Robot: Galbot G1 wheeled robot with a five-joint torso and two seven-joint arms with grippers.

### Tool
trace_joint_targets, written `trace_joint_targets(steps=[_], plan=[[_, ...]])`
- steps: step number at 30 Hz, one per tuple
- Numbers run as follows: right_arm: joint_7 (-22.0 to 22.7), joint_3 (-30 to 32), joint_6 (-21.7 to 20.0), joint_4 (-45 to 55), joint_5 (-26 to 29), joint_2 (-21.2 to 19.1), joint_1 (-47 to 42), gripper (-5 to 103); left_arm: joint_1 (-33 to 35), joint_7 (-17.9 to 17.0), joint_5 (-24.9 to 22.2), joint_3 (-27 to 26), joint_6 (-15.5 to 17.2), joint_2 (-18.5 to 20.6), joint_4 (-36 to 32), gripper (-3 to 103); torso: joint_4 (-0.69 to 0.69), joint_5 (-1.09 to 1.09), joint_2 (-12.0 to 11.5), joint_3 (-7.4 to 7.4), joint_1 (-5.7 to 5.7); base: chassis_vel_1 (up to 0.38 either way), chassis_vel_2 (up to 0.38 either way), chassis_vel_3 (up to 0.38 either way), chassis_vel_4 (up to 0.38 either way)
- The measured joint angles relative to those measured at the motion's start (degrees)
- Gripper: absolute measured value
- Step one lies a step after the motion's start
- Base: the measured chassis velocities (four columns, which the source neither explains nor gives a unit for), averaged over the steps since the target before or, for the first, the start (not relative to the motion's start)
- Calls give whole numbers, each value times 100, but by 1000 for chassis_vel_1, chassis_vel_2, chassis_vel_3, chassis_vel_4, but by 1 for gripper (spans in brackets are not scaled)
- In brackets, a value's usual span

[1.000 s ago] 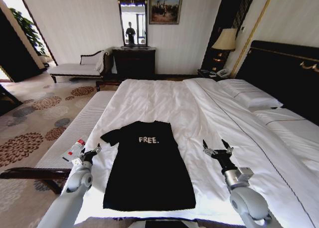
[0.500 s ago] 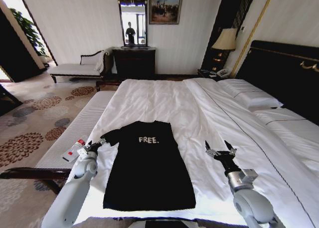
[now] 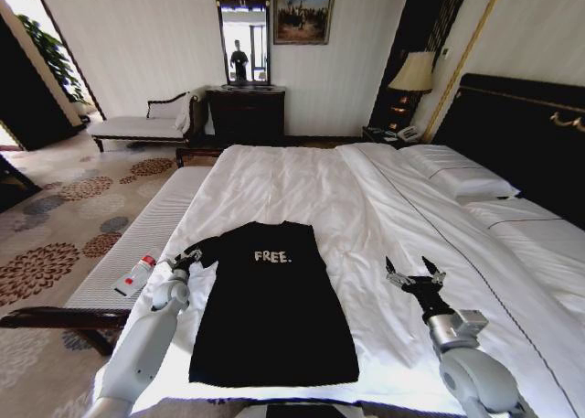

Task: Fold the clothes on the bed.

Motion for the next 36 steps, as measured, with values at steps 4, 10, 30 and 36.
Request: trace_joint_targets(steps=[4, 10, 30, 36], plan=[[8, 62, -24, 47, 54, -37, -11, 100, -51, -10, 40, 58, 16, -1, 63, 60, 2, 0, 0, 0, 0, 0, 0, 0, 0], [11, 98, -26, 64, 62, -30, -48, 100, -47, -11, 50, 41, 16, -3, 85, 39, 1, 0, 0, 0, 0, 0, 0, 0, 0], [-19, 42, -56, 71, 37, 104, -75, 100, 113, -1, 284, -89, -234, 78, -191, 0, 1, -1, 0, 0, 0, 0, 0, 0, 0], [-30, -1, -52, 66, 20, 121, -89, 100, 23, -12, 1127, 221, -454, 135, -704, 0, 0, 0, 1, 0, 0, 0, 0, 0, 0]])
